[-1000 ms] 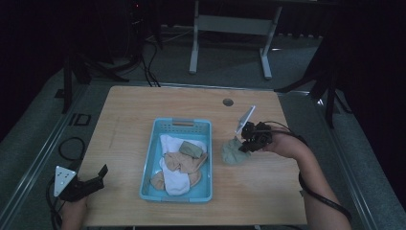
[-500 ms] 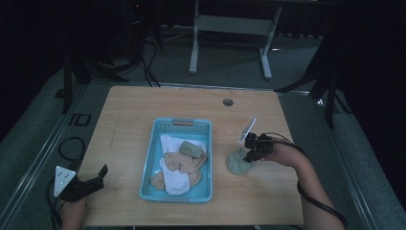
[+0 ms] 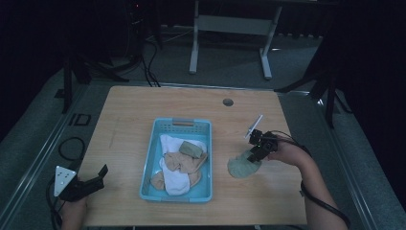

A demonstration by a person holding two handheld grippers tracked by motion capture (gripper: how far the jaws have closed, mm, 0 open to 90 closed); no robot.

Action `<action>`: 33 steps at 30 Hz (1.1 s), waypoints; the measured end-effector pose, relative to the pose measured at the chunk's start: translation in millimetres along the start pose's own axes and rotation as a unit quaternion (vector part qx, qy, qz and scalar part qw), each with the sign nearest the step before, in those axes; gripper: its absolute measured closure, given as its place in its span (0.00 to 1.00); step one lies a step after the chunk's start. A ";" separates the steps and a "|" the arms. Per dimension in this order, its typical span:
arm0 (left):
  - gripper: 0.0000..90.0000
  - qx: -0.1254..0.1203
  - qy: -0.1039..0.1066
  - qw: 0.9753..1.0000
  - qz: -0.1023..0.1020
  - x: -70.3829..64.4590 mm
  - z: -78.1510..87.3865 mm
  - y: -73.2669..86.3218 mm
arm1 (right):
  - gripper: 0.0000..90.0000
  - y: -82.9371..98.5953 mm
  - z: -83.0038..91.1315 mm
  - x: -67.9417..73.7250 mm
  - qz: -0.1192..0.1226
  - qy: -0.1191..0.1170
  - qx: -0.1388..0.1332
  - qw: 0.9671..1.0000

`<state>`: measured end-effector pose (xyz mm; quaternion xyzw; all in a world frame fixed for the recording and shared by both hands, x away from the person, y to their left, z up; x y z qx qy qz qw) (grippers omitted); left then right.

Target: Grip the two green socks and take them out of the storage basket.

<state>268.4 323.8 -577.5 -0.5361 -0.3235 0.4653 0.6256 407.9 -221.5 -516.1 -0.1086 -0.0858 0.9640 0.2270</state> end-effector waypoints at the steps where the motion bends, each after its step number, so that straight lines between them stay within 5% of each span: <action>1: 0.00 0.000 0.000 1.000 0.000 0.0 0.0 0.0 | 0.61 -1.0 2.3 -0.2 0.000 0.001 0.000 1.000; 14: 0.00 0.000 0.000 1.000 0.000 0.1 0.1 0.0 | 0.57 -24.5 25.6 16.8 0.042 -0.012 0.005 0.999; 33: 0.00 0.001 0.004 1.000 -0.001 -0.4 0.2 0.1 | 0.57 -89.6 52.8 44.7 0.105 -0.008 -0.018 0.994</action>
Point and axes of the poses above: each handheld gripper's, and its own axes: z roughly backward along the jaws, y roughly out of its underside, x roughly to its left, the point moved 5 cm from there along -z, roughly forward along the jaws, and after that the axes turned 11 degrees about y, right-handed, at the moved point
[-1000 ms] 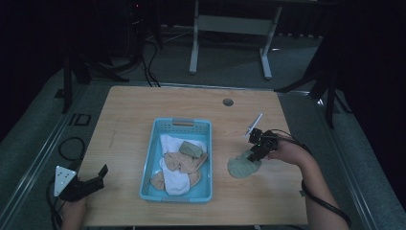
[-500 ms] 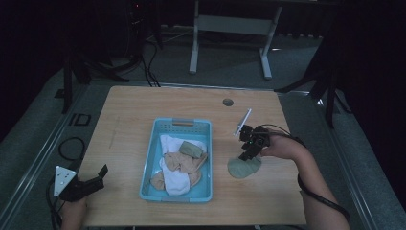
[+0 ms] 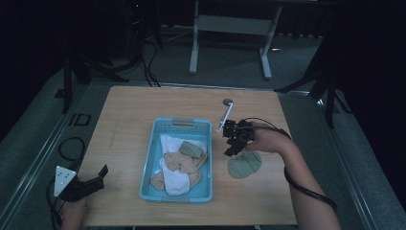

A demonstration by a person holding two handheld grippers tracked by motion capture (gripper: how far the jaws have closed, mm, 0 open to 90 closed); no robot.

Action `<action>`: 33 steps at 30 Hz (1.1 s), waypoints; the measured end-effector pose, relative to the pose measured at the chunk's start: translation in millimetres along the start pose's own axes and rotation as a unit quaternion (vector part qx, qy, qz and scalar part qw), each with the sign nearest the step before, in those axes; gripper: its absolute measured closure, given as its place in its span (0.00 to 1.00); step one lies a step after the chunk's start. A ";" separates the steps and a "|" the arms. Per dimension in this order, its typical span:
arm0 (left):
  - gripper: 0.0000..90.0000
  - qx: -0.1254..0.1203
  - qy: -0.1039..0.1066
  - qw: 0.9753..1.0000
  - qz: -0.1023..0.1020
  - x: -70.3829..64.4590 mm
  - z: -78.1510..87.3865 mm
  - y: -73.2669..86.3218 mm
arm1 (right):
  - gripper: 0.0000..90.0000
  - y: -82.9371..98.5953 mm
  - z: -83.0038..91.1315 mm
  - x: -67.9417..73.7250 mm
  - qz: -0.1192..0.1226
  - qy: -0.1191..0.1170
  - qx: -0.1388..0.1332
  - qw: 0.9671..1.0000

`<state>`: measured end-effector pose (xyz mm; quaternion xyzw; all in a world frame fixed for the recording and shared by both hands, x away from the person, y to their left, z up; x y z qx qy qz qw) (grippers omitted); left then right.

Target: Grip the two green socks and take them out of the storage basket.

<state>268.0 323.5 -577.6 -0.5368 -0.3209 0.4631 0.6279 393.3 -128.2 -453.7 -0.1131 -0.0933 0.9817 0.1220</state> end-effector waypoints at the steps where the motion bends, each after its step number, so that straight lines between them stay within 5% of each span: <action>1: 0.00 0.000 0.000 1.000 0.000 0.0 0.0 0.0 | 0.57 -2.6 0.2 0.8 0.004 0.001 -0.001 1.000; 13: 0.00 0.000 0.001 1.000 0.000 -0.1 0.1 0.0 | 0.57 -40.9 -6.2 7.6 0.025 -0.001 -0.014 1.000; 33: 0.00 -0.001 0.005 1.000 0.001 0.1 0.3 0.0 | 0.57 -81.6 -47.3 13.5 0.038 -0.016 -0.014 0.999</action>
Point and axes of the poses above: each handheld gripper's, and its own axes: z roughly backward along the jaws, y roughly out of its underside, x roughly to its left, the point moved 5 cm from there along -z, roughly forward along the jaws, and after that the axes turned 11 degrees about y, right-handed, at the moved point
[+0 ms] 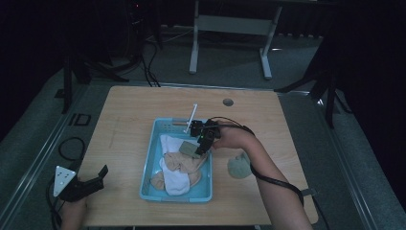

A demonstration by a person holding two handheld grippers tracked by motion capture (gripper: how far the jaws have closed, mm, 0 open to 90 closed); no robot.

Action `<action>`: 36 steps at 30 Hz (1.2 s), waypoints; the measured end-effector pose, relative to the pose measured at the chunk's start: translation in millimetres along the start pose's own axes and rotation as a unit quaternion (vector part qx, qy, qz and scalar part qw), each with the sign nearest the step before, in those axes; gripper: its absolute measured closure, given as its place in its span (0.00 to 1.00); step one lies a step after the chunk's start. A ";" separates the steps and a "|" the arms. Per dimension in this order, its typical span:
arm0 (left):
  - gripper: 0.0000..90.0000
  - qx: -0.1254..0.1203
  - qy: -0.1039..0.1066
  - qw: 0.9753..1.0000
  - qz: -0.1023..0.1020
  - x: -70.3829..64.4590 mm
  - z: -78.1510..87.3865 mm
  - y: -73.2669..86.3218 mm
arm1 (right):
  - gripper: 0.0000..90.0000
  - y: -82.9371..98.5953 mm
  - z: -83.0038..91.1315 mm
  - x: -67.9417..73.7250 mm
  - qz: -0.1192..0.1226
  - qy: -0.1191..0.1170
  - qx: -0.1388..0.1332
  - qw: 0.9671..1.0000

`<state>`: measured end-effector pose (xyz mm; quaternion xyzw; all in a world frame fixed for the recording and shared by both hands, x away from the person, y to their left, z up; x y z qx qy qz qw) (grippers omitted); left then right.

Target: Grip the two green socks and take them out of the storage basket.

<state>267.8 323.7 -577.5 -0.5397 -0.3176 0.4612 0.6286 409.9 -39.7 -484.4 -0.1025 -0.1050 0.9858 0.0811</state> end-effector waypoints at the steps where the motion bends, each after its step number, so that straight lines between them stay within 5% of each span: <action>1: 0.00 0.000 0.000 1.000 0.000 0.0 0.0 0.0 | 0.57 -1.0 -3.0 -0.5 -0.001 0.001 0.002 1.000; 23: 0.00 0.000 0.003 1.000 0.001 -0.2 0.1 0.1 | 0.52 -18.0 -50.6 3.2 0.007 0.013 0.046 0.999; 33: 0.00 0.000 0.004 1.000 0.002 0.1 0.2 0.1 | 0.88 -17.0 -52.5 4.8 0.020 0.020 0.053 0.998; 36: 0.00 0.000 0.004 1.000 0.002 0.1 0.2 0.1 | 0.91 -17.3 -49.5 4.8 0.024 0.023 0.047 0.998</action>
Point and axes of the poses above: each handheld gripper's, and its own axes: z roughly backward along the jaws, y roughly out of its underside, x roughly to its left, the point moved 5 cm from there along -z, roughly forward along the jaws, and after that the axes turned 11 degrees about y, right-handed, at the moved point
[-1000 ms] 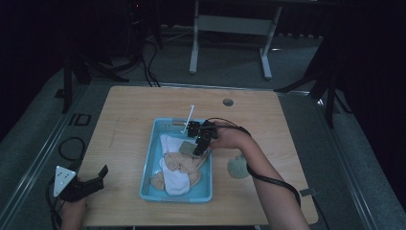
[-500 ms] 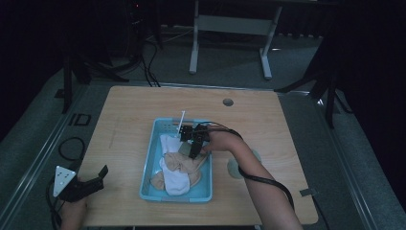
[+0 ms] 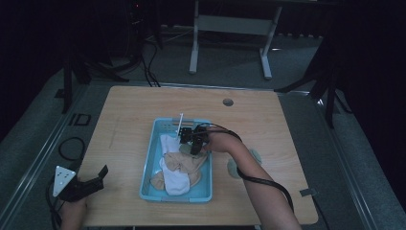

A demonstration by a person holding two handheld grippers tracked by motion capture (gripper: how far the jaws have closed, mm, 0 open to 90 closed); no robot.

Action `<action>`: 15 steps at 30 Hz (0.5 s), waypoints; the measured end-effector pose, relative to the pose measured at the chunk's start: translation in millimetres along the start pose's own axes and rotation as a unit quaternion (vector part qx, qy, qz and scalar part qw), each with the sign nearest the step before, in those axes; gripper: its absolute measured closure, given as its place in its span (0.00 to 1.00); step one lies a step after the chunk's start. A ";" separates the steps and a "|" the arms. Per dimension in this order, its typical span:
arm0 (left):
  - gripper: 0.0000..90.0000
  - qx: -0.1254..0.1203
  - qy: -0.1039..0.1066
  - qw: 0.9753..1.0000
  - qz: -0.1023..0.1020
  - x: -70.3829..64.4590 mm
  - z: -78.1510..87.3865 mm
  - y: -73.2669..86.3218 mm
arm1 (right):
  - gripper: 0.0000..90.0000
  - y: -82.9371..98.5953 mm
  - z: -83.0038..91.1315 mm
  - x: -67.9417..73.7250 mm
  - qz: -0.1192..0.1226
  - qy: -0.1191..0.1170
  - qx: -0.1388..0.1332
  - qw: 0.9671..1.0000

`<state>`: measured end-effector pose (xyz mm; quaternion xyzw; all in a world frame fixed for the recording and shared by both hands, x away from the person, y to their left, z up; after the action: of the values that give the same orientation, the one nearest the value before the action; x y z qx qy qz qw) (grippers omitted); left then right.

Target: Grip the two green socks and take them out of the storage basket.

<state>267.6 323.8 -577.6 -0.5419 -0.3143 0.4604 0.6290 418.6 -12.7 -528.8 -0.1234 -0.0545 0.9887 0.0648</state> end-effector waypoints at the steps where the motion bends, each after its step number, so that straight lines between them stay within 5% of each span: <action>1: 0.00 0.000 0.000 1.000 0.000 0.0 0.0 0.0 | 0.92 0.7 4.6 0.3 0.006 0.002 -0.006 1.000; 15: 0.00 0.002 -0.001 1.000 0.000 0.1 -0.3 0.0 | 0.93 7.1 47.4 -2.9 0.006 0.008 -0.036 0.999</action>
<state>267.9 323.8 -577.7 -0.5403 -0.3144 0.4614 0.6295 408.6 -24.4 -483.3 -0.1337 -0.0891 0.9855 0.0545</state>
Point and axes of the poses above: each handheld gripper's, and its own axes: z roughly backward along the jaws, y roughly out of its underside, x roughly to its left, the point moved 5 cm from there along -z, roughly forward along the jaws, and after that the axes turned 11 degrees about y, right-handed, at the moved point
